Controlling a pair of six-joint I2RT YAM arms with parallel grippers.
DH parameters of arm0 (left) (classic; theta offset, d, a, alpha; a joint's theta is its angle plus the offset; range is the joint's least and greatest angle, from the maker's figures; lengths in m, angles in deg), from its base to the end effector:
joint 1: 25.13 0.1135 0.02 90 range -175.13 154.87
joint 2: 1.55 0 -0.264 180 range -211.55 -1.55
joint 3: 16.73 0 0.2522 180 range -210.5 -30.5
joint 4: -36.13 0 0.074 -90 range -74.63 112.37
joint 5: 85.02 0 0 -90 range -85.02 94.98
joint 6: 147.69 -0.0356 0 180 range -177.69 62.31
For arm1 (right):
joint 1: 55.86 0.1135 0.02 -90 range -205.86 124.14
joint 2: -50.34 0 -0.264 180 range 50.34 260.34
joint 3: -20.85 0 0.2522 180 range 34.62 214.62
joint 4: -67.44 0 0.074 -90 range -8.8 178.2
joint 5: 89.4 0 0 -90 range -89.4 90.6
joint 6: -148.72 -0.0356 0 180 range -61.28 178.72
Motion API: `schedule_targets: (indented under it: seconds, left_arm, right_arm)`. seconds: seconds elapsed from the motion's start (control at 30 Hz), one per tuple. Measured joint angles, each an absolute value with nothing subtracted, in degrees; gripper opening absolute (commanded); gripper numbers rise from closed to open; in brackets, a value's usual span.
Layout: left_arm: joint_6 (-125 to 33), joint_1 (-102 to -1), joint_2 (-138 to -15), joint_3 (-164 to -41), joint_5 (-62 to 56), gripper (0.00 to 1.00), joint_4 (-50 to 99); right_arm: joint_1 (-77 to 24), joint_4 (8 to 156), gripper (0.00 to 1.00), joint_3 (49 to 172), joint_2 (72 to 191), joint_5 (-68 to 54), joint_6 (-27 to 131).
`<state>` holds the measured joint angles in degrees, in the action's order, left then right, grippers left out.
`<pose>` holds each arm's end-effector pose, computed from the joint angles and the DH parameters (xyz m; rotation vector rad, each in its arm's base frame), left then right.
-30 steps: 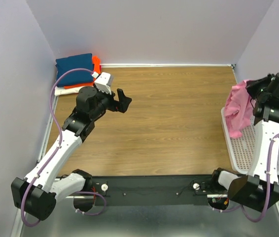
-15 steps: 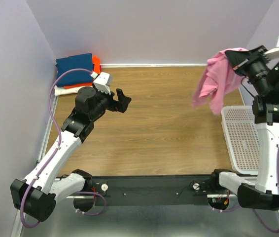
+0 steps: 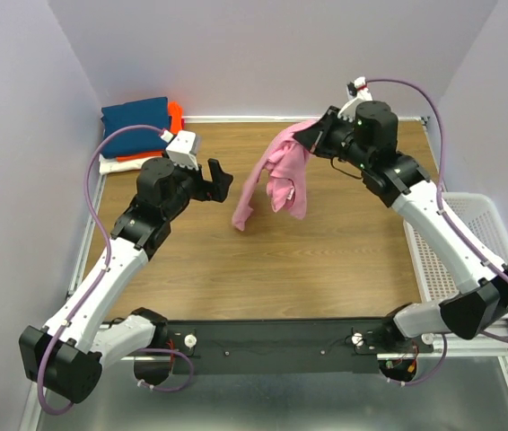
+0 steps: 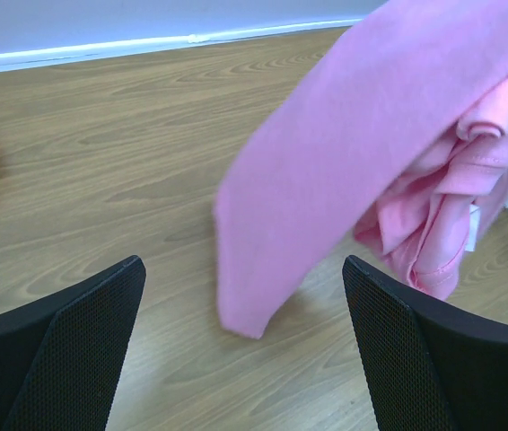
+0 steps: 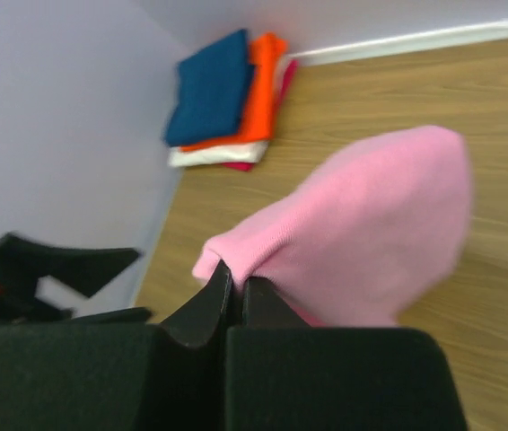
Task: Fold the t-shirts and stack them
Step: Move the tshirt to the center of the board
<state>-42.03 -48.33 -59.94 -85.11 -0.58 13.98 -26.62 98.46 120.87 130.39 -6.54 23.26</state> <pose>0.2165 -0.0965 0.3590 0.1906 1.8084 -0.5713 0.2759 0.1595 0.4387 0.0055 1.8573 0.9152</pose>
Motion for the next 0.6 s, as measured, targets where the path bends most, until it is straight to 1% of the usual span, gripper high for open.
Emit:
schedule_targets:
  seconds: [0.1, 0.13, 0.2, 0.23, 0.27, 0.33, 0.47, 0.6]
  left_arm:
    - [-42.0, -48.3, -60.0, -85.1, 0.0, 0.98, 13.6]
    - [-42.0, -48.3, -60.0, -85.1, 0.2, 0.98, 13.4]
    - [-41.3, -48.3, -60.4, -85.1, 0.5, 0.98, 13.2]
    - [-40.9, -48.3, -60.6, -85.1, 0.7, 0.98, 13.2]
    - [-40.4, -48.3, -60.8, -84.8, 0.9, 0.98, 13.4]
    - [-38.7, -48.3, -60.9, -83.4, 1.5, 0.98, 13.4]
    - [-34.0, -48.3, -60.9, -77.0, 2.2, 0.98, 15.5]
    - [-29.5, -48.4, -61.8, -69.7, 3.8, 0.98, 17.8]
  right_arm:
    - [-27.7, 99.9, 0.42, 117.4, 130.3, -0.1, 24.6]
    - [-28.7, 100.4, 0.57, 116.5, 130.3, 0.9, 24.9]
    - [-33.2, 101.0, 0.67, 113.0, 129.9, 1.6, 25.5]
    - [-35.1, 101.3, 0.7, 111.5, 129.7, 2.2, 25.6]
    - [-37.6, 101.6, 0.71, 109.8, 129.5, 3.1, 25.4]
    - [-39.2, 101.8, 0.7, 106.3, 128.6, 4.0, 25.4]
    - [-37.9, 102.8, 0.68, 97.4, 125.1, 4.0, 24.7]
    - [-34.9, 103.2, 0.67, 91.8, 124.0, 4.9, 23.6]
